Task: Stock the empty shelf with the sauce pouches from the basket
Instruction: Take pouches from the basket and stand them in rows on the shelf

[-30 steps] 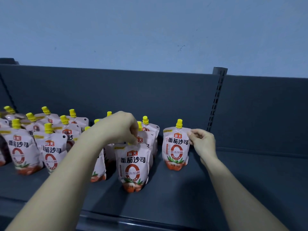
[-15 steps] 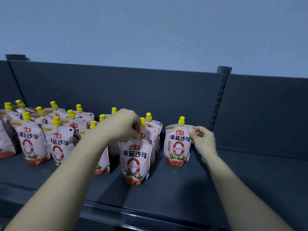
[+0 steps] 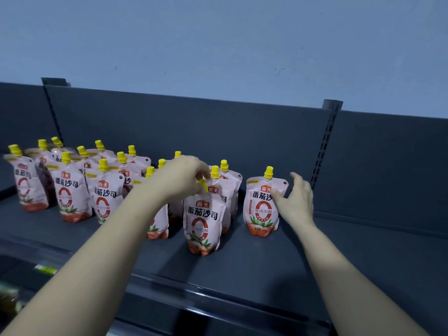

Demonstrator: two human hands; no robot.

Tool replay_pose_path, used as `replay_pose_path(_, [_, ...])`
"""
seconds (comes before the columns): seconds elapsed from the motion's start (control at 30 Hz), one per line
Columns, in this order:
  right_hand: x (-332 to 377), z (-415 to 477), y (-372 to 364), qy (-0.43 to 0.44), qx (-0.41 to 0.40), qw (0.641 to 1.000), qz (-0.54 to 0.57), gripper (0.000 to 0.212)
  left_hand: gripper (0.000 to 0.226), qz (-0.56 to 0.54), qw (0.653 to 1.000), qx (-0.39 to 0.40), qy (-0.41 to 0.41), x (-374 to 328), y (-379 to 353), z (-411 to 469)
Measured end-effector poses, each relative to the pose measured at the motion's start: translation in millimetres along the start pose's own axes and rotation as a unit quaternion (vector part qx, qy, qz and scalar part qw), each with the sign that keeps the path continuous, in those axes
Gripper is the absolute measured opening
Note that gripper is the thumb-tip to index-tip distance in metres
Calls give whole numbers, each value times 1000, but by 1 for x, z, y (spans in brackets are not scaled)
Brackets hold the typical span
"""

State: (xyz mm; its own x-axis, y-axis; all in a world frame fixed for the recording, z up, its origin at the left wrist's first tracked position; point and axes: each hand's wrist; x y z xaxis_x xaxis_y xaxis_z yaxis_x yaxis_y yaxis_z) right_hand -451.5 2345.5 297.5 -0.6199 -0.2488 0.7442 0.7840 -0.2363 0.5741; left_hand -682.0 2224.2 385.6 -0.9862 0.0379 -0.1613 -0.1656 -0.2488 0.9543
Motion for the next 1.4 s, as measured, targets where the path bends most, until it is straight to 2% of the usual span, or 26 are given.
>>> replay_pose_path(0.13, [40, -20, 8, 112, -40, 993, -25, 67, 36, 4, 998, -51, 36, 7, 9, -21])
replay_pose_path(0.33, [120, -67, -5, 283, -7, 959, -29, 53, 40, 90, 984, -98, 118, 44, 31, -72])
replay_pose_path(0.47, [164, -104, -43, 370, 52, 926, -52, 50, 41, 172, 966, -69, 181, 88, 41, -123])
replay_pose_path(0.63, [210, -163, -109, 444, 157, 877, -91, 47, 41, 212, 933, -28, 288, 149, 48, -205])
replay_pose_path(0.77, [246, -215, -166, 491, 246, 826, -123, 48, 38, 217, 904, -5, 369, 199, 51, -280])
replay_pose_path(0.9, [281, -271, -224, 531, 300, 780, -144, 51, 29, 231, 869, 33, 436, 246, 51, -354])
replay_pose_path(1.03, [313, -329, -278, 542, 358, 742, -166, 49, 34, 228, 844, 76, 480, 300, 49, -424])
replay_pose_path(1.27, [360, -416, -367, 546, 406, 705, -201, 49, 32, 189, 817, 103, 535, 382, 28, -520])
replay_pose_path(1.4, [381, -452, -416, 538, 445, 684, -210, 51, 42, 152, 809, 108, 558, 423, 14, -556])
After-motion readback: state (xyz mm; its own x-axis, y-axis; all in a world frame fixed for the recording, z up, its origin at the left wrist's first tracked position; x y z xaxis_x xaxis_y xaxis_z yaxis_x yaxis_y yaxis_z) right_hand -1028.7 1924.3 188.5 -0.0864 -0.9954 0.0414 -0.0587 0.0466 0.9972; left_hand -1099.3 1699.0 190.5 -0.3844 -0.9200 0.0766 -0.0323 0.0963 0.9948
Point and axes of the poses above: each hand's wrist, its own z-axis towards the middle knuckle, its own y-axis out of the back of the hand, x = y × z, and after that the axes turned 2 degrees about x, right-handed
